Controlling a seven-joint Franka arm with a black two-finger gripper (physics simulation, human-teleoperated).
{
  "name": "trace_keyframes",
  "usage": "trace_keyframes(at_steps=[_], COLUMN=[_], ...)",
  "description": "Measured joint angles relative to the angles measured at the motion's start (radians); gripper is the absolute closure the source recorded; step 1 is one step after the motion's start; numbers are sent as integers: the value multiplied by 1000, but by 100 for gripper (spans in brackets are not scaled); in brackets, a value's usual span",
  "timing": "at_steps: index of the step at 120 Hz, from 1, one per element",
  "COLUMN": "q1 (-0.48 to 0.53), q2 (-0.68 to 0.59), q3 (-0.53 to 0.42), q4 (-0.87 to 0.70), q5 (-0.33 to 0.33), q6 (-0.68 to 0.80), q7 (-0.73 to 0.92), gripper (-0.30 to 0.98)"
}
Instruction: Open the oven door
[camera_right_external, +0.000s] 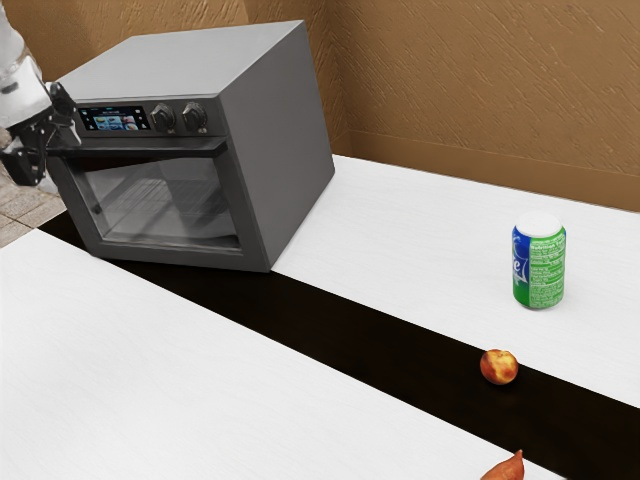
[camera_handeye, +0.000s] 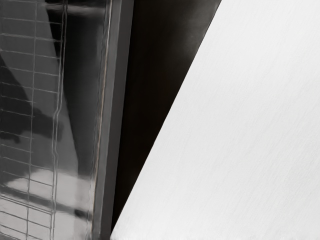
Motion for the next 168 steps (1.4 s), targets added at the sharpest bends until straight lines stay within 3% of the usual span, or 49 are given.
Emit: trace_keyframes(at_steps=[14, 34, 62, 93, 168], q1=[-5, 66, 71, 62, 59], q2=[108, 236, 235, 218, 154], q3=[7, -1, -5, -27, -57], q4=[123, 258, 177, 79, -83], q5=[-43, -111, -134, -114, -63], q6=[1, 2, 163, 289, 407], q7=[56, 127, 152, 150, 134], gripper=[0, 0, 0, 0, -1])
